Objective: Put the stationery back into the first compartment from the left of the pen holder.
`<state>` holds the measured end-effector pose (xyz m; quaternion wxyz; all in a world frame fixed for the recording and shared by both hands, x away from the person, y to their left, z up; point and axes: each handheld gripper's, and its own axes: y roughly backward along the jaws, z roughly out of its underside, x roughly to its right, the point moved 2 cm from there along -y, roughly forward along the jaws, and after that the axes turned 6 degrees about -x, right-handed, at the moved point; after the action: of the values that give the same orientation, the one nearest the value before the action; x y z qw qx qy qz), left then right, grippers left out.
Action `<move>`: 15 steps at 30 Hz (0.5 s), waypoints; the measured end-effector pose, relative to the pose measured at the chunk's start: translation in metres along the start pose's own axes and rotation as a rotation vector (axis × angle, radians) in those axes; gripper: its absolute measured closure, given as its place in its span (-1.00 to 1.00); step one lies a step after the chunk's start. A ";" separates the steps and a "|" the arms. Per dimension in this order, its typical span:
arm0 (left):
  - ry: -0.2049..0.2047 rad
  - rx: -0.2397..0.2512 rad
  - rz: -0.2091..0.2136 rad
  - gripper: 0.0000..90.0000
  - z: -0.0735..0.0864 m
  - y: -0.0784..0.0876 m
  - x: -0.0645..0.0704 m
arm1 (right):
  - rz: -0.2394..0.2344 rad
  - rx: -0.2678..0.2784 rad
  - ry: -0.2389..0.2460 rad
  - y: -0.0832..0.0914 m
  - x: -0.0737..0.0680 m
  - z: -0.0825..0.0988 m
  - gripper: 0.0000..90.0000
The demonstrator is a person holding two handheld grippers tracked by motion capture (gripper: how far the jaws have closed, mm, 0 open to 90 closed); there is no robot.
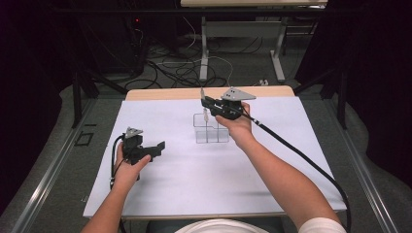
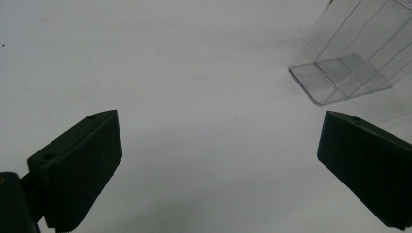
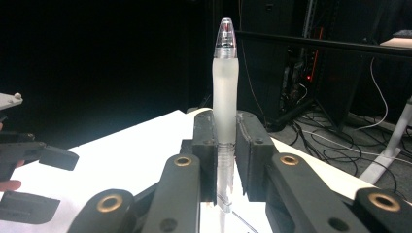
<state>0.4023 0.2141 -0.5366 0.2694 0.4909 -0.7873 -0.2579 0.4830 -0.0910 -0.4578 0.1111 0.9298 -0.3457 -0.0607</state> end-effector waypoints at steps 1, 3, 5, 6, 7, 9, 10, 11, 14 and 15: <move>0.002 0.000 0.000 -0.95 0.000 0.000 0.000 | -0.002 0.002 -0.009 0.000 -0.001 -0.001 0.77; 0.003 0.000 0.001 -0.95 0.000 0.000 0.000 | -0.005 0.019 -0.008 0.002 0.000 -0.004 0.77; 0.002 -0.001 0.001 -0.95 0.000 0.000 0.000 | -0.014 0.033 -0.019 0.003 -0.001 -0.006 0.77; 0.002 0.010 -0.003 -0.95 0.000 -0.001 0.000 | -0.016 0.042 -0.018 0.003 -0.001 -0.007 0.77; -0.001 -0.002 0.002 -0.95 0.000 0.000 0.000 | -0.023 0.045 -0.019 0.003 -0.001 -0.008 0.77; -0.002 -0.001 0.000 -0.95 0.000 0.000 0.000 | -0.032 0.046 -0.024 0.003 -0.003 -0.007 0.77; -0.003 -0.001 0.000 -0.95 0.000 0.000 0.000 | -0.035 0.038 -0.020 0.002 -0.004 -0.007 0.77; -0.004 -0.001 0.001 -0.95 0.000 0.000 0.001 | -0.036 0.037 -0.025 0.001 -0.005 -0.005 0.77; -0.004 -0.004 -0.001 -0.95 0.000 0.000 0.001 | -0.045 0.021 -0.018 -0.002 -0.007 -0.001 0.77; -0.003 -0.004 -0.001 -0.95 0.000 -0.001 0.000 | -0.047 0.014 -0.019 -0.003 -0.007 0.001 0.77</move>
<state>0.4028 0.2135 -0.5366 0.2693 0.4904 -0.7869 -0.2604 0.4792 -0.0839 -0.4589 0.0999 0.9377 -0.3254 -0.0694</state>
